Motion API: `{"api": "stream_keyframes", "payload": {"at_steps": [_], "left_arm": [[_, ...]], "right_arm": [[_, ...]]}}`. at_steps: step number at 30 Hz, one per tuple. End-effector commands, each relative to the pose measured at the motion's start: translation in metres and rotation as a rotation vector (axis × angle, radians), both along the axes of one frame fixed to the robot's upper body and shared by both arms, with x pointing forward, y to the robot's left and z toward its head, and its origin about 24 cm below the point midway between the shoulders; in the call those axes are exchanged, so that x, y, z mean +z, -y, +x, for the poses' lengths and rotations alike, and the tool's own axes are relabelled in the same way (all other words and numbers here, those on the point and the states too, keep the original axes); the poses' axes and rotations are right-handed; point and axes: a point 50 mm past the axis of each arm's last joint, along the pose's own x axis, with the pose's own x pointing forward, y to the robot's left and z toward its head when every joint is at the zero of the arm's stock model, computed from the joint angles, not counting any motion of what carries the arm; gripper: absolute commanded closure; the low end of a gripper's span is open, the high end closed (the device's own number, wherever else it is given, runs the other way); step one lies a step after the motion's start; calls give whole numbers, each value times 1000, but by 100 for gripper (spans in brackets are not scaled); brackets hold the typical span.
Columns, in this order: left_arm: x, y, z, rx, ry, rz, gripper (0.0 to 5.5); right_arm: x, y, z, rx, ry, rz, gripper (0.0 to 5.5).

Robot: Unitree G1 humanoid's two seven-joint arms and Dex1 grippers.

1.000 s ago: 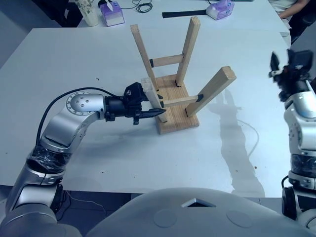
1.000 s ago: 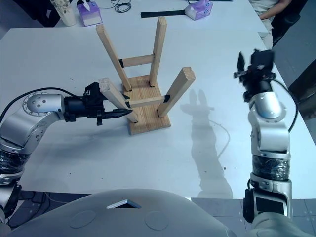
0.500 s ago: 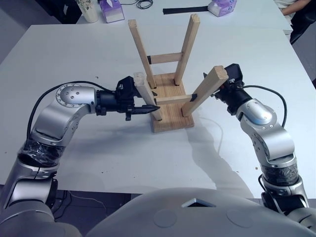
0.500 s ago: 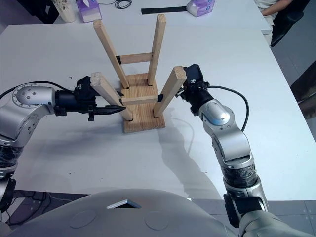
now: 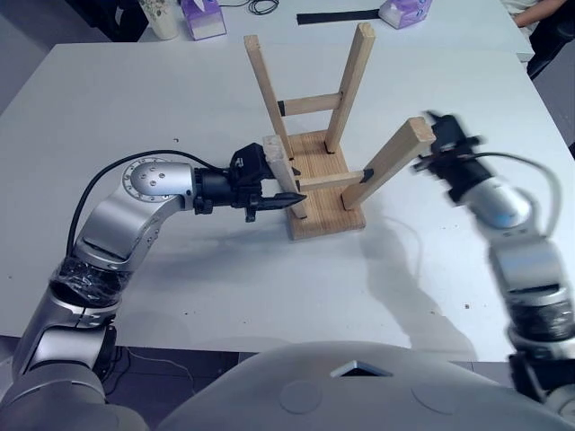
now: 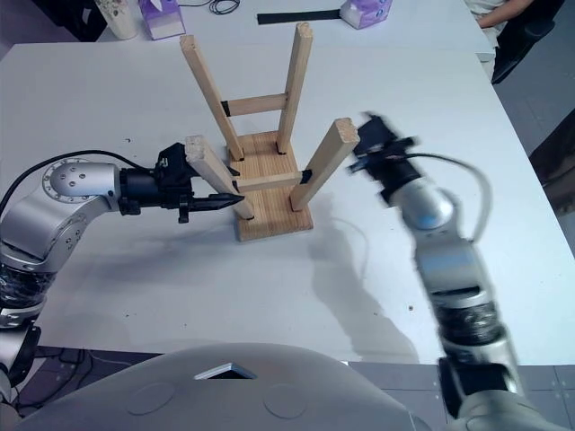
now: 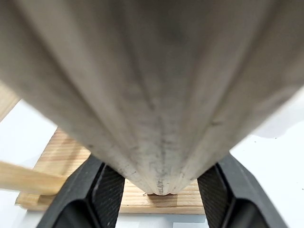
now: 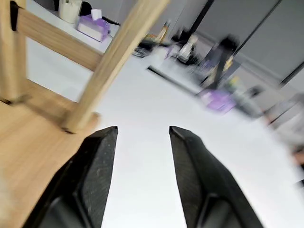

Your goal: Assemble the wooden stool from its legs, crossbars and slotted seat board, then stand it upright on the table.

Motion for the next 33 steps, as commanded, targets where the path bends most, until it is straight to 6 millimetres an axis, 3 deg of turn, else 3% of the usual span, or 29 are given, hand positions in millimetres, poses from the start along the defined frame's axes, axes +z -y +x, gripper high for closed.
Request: {"api": "stream_keyframes", "payload": {"at_steps": [1, 5, 11, 12, 16, 18, 20, 27, 33], "left_arm": [[-34, 14, -8, -39, -162, 113, 347], [-33, 17, -8, -55, -161, 105, 347], [-34, 12, -6, 5, -156, 114, 347], [-34, 10, -6, 13, -160, 110, 310], [-28, 9, -1, 51, -134, 104, 253], [-26, 7, 4, 83, -110, 98, 215], [-25, 5, 5, 82, -113, 88, 212], [-21, 5, -19, -61, -148, 40, 212], [-21, -35, -17, 8, -131, 132, 212]], "right_arm": [[85, -115, -53, 668, 173, 426, 353], [53, -82, -25, 462, 92, 235, 353], [23, -50, -8, 334, 75, 37, 353], [19, -42, -6, 312, 65, 27, 355], [8, -13, 2, 229, 56, -18, 355], [4, -4, 3, 211, 54, -39, 355], [0, 3, 4, 204, 43, -63, 355], [-33, 36, -2, 185, -119, -266, 355], [-50, 52, -15, 262, -243, -408, 355]]}}
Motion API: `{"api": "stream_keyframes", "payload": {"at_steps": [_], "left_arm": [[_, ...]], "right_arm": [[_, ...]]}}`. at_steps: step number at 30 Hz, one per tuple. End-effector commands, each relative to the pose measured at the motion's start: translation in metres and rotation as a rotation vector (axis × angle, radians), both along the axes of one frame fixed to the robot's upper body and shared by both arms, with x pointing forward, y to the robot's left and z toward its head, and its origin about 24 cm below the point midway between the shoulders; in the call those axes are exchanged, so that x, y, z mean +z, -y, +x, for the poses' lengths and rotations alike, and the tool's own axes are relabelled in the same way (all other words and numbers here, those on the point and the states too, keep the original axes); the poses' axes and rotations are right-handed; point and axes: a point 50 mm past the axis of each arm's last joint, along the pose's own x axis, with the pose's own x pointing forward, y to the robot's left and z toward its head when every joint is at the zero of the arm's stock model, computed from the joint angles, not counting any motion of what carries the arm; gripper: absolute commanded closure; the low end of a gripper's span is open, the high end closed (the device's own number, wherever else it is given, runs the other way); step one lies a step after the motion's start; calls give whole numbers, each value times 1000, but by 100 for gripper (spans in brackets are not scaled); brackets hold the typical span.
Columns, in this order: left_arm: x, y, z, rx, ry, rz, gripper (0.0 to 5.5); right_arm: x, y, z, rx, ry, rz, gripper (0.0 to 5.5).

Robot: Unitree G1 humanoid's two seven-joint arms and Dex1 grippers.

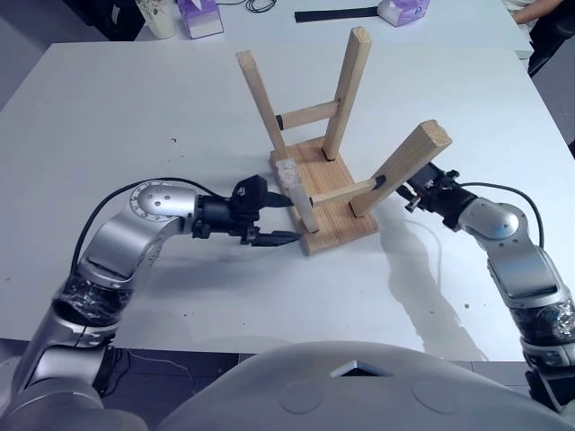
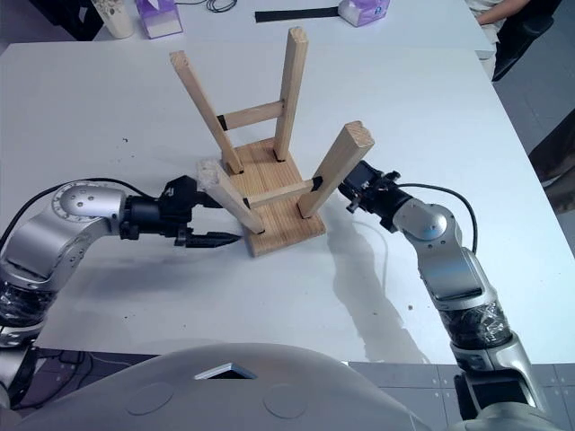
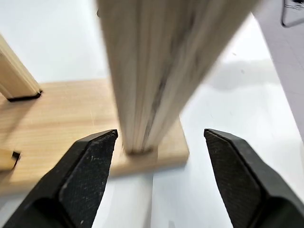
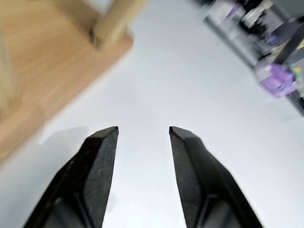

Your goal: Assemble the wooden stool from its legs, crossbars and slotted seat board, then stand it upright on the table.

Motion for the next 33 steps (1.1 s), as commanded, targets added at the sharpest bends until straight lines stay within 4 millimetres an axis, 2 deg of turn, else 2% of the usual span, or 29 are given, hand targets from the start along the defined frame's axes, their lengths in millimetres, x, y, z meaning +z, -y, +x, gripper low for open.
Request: {"api": "stream_keyframes", "payload": {"at_steps": [1, 4, 6, 8, 12, 15, 17, 20, 23, 30, 33], "left_arm": [[4, -33, 8, 101, 48, 90, 212], [6, -40, 21, 162, 117, 106, 212], [6, -34, 30, 189, 170, 98, 212], [2, -21, 34, 173, 206, 86, 212], [-15, 0, 24, 76, 231, 120, 212], [-29, 7, 12, 17, 221, 143, 212], [-34, 9, 6, 3, 207, 147, 212], [-38, 16, 4, -10, 203, 134, 212], [-37, 31, 5, -13, 213, 79, 212], [-30, 63, 16, -3, 250, -38, 212], [-29, 58, 17, 15, 251, -37, 212]], "right_arm": [[-5, 4, -10, 60, -71, -55, 355], [-6, 8, -29, 148, -170, -81, 355], [-3, 5, -39, 215, -226, -75, 355], [3, 2, -47, 295, -273, -74, 355], [12, -6, -59, 409, -343, -54, 355], [3, -16, -65, 452, -394, -37, 355], [-7, -22, -63, 456, -406, -35, 355], [-19, -24, -49, 396, -374, -38, 355], [-28, -18, -34, 305, -338, -46, 355], [-40, -7, -20, 240, -320, -64, 355], [-43, 0, -10, 192, -283, -87, 355]]}}
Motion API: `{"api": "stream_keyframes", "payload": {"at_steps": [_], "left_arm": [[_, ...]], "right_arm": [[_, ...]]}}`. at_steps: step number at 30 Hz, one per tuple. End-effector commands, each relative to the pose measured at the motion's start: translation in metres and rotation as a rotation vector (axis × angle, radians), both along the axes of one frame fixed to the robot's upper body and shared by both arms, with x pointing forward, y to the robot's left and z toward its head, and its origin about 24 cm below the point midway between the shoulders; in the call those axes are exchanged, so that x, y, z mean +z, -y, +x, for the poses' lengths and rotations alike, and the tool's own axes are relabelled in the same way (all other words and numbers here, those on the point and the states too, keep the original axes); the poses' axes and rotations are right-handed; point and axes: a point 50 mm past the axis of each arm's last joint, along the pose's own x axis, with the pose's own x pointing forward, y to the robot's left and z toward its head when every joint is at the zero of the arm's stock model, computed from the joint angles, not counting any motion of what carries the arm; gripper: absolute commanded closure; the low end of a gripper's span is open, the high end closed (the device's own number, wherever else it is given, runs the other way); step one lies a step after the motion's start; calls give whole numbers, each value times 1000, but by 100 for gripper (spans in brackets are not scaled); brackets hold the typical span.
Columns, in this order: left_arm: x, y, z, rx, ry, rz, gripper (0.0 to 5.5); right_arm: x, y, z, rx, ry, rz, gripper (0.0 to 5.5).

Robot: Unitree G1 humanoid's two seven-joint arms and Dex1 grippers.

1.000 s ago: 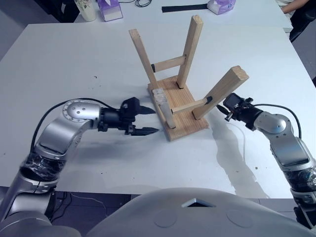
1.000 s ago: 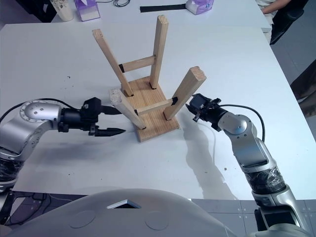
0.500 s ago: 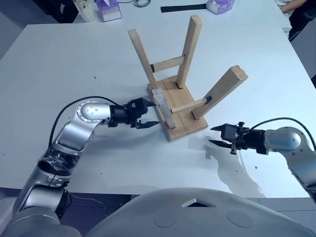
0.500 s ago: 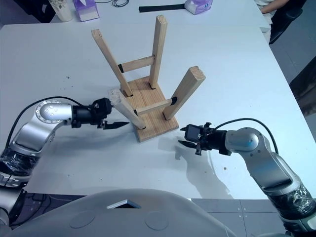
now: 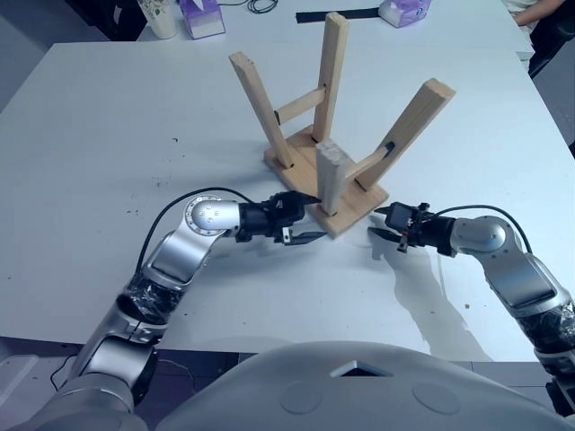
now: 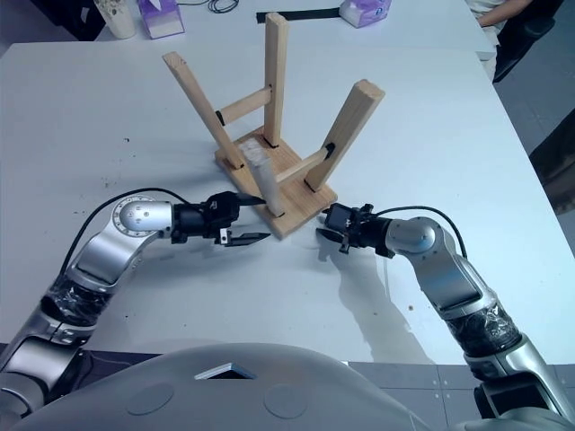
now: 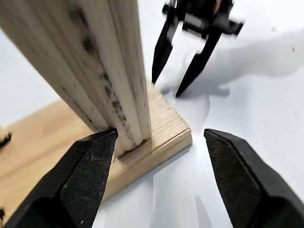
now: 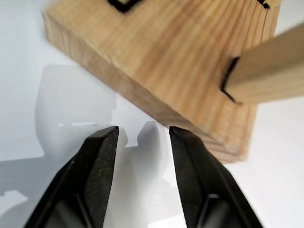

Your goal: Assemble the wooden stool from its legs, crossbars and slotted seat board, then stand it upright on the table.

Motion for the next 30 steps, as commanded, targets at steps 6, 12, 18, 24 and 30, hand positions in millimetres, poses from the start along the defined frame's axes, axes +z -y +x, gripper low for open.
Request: {"api": "stream_keyframes", "payload": {"at_steps": [6, 12, 18, 24, 30], "left_arm": [[6, -50, 18, 160, 30, 64, 212], [10, -25, 40, 236, 115, -23, 212], [1, 15, 37, 140, 104, -49, 212], [-16, 19, 27, 45, 63, 22, 212], [-12, 25, 35, 75, 77, 8, 212]], "right_arm": [[-18, 17, 6, -102, -1, -80, 355], [-21, 10, 9, -92, 4, -79, 355], [-24, 6, 16, -77, 12, -86, 355], [-25, 5, 27, -79, 36, -90, 355], [-22, 3, 33, -75, 60, -90, 355]]}}
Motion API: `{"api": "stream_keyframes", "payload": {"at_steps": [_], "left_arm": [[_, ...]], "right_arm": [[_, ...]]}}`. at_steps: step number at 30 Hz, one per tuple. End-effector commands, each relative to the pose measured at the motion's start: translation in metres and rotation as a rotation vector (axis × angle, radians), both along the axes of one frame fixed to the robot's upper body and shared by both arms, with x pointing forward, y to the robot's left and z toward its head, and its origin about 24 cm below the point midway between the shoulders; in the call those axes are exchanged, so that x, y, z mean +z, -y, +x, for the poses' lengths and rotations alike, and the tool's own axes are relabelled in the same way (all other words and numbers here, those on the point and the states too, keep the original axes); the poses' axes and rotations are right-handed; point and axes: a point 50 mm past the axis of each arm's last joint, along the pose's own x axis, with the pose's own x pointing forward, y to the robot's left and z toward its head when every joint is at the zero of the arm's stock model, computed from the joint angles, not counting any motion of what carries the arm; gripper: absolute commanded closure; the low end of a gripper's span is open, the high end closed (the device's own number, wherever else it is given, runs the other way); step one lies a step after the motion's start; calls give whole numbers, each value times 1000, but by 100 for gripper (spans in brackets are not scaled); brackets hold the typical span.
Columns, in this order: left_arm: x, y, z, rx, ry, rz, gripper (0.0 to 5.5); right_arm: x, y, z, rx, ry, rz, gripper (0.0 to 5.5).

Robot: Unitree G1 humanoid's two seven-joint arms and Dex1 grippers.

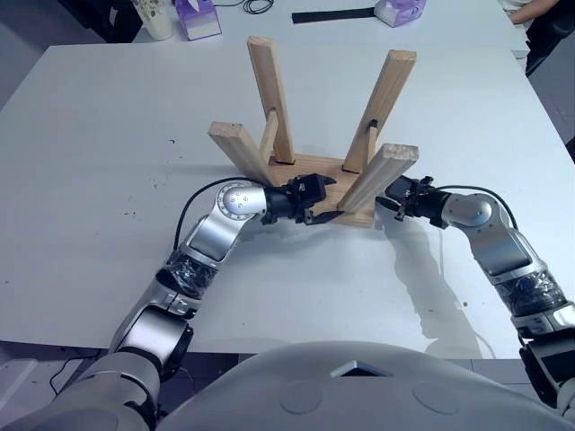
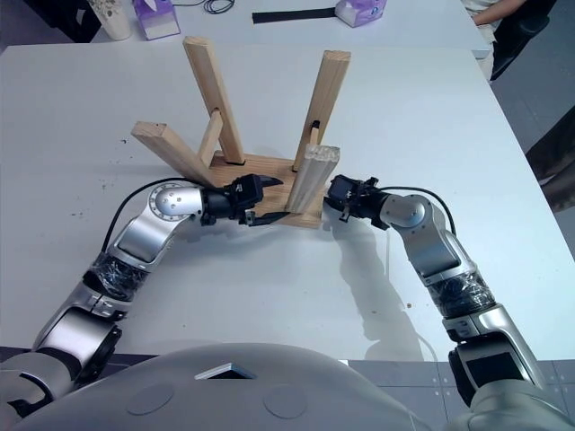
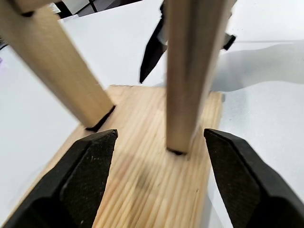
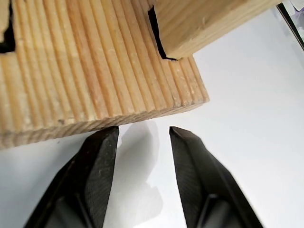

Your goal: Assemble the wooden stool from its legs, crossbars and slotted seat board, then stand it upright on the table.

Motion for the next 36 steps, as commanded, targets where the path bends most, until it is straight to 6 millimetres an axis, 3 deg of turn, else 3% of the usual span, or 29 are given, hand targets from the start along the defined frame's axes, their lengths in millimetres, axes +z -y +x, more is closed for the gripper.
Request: {"api": "stream_keyframes", "payload": {"at_steps": [1, 4, 9, 13, 19, 21, 23, 25, 28, 33, 36], "left_arm": [[5, -2, 6, 24, 18, 6, 212], [13, -8, -1, 5, -17, -13, 212], [33, -41, -22, -29, -118, -30, 212], [41, -73, -29, 90, -161, -54, 212], [46, -113, -62, 149, -301, -57, 212], [44, -130, -65, 220, -316, -45, 237], [41, -148, -59, 323, -297, -38, 270], [35, -168, -41, 479, -184, -4, 301], [24, -185, -19, 647, -85, 12, 301], [-7, -183, -2, 633, -11, 127, 301], [-31, -172, -6, 524, -28, 204, 301]], "right_arm": [[-17, 2, -6, -9, -76, -33, 355], [-18, 4, -8, -12, -78, -38, 355], [-18, 7, -9, -23, -74, -45, 355], [-20, 12, -10, -50, -66, -50, 355], [-14, 24, -19, -129, -36, -2, 355], [-10, 28, -24, -143, -31, 3, 355], [-7, 31, -31, -158, -31, 23, 355], [-5, 31, -37, -168, -37, 51, 355], [-4, 30, -42, -157, -50, 52, 355], [-6, 25, -47, -126, -79, 48, 355], [-6, 19, -47, -97, -92, 50, 355]]}}
